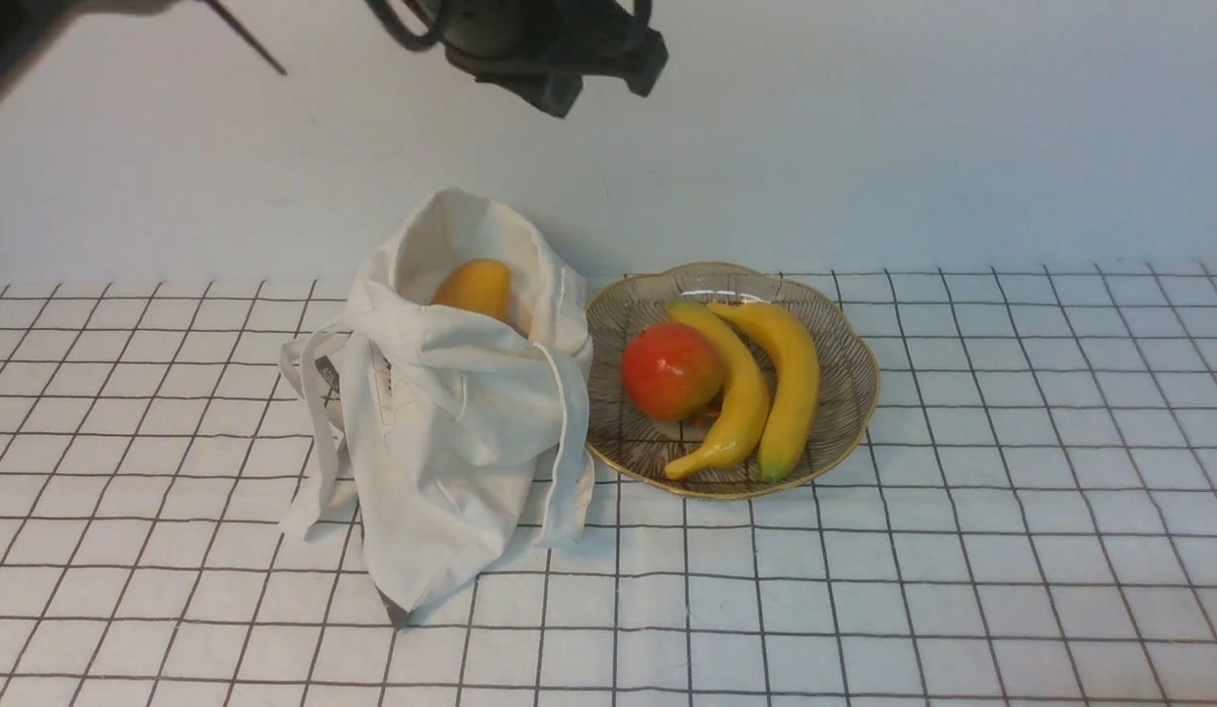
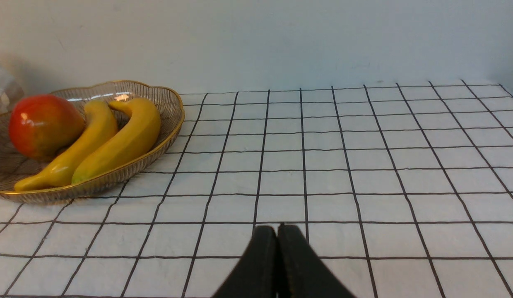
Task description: Take the fruit out of the bag on the white checkered tablecloth and place them on the plate.
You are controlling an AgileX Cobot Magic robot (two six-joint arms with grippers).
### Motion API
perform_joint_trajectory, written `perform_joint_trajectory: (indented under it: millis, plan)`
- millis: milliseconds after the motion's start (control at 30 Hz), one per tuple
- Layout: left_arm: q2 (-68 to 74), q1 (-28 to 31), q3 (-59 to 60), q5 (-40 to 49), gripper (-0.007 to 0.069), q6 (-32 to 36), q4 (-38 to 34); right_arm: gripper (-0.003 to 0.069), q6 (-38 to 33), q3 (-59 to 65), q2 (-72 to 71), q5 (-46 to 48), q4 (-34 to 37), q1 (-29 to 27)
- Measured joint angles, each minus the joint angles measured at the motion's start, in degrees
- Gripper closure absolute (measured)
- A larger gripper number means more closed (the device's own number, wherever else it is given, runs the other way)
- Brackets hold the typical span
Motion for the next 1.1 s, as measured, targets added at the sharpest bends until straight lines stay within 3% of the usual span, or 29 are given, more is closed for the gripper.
perform_joint_trajectory:
  millis: [333,467,633,733,867,1100]
  plan:
    - [-27.6,0.0,32.9,0.2,0.0632,-3.0,2.1,0.0673,0.0,0.0,0.0,0.1,0.0,0.0]
    - [-41.9,0.0,49.0,-6.0,0.0632,-7.3,1.4,0.0673,0.0,0.0,0.0,0.1,0.0,0.0]
    - [-66.0,0.0,76.9,-32.1,0.0632,-13.6,-1.4,0.0673,0.0,0.0,0.0,0.1,0.0,0.0]
    - [-76.7,0.0,88.2,-41.7,0.0632,-17.5,-1.4,0.0673,0.0,-0.1,0.0,0.1,0.0,0.0]
    - [-84.9,0.0,95.0,-43.3,0.0632,-22.5,-0.5,0.0673,0.0,-0.1,0.0,0.1,0.0,0.0]
    - [-86.7,0.0,97.6,-43.0,0.0632,-23.7,5.0,0.0673,0.0,-0.1,0.0,0.1,0.0,0.0]
